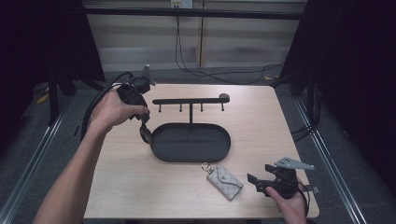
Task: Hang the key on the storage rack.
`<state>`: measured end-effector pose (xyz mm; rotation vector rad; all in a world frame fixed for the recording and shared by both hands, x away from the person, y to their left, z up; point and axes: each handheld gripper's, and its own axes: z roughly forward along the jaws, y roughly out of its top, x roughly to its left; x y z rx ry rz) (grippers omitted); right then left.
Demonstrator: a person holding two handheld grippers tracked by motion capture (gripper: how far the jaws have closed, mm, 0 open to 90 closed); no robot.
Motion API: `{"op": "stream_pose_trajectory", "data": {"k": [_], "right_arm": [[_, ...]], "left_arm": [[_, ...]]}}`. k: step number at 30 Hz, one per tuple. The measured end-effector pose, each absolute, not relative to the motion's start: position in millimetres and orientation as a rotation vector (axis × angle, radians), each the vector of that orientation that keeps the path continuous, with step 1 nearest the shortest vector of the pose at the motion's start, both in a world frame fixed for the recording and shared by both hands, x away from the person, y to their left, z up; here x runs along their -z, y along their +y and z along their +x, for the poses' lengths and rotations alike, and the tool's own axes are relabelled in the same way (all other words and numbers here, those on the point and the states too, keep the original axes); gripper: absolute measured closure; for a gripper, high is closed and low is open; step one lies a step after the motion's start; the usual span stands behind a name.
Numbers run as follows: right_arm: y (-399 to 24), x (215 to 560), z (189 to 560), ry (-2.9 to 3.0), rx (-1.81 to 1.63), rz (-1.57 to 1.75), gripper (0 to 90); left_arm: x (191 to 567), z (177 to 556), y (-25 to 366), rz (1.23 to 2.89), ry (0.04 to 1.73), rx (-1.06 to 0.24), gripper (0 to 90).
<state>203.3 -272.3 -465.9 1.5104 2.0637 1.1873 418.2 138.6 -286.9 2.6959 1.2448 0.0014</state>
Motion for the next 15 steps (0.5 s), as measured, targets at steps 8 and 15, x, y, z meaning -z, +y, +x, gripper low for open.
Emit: {"op": "stream_pose_trajectory", "data": {"k": [8,15], "right_arm": [[-272.1,466.7,203.7,2.071,-1.182,1.520,13.9],[-271.8,466.5,203.4,2.077,-1.188,1.508,13.9]], "left_arm": [[294.3,424.3,123.2,2.716,1.240,-0.003,70.8],[300.7,431.2,113.3,2.733,1.253,0.001,70.8]]}}
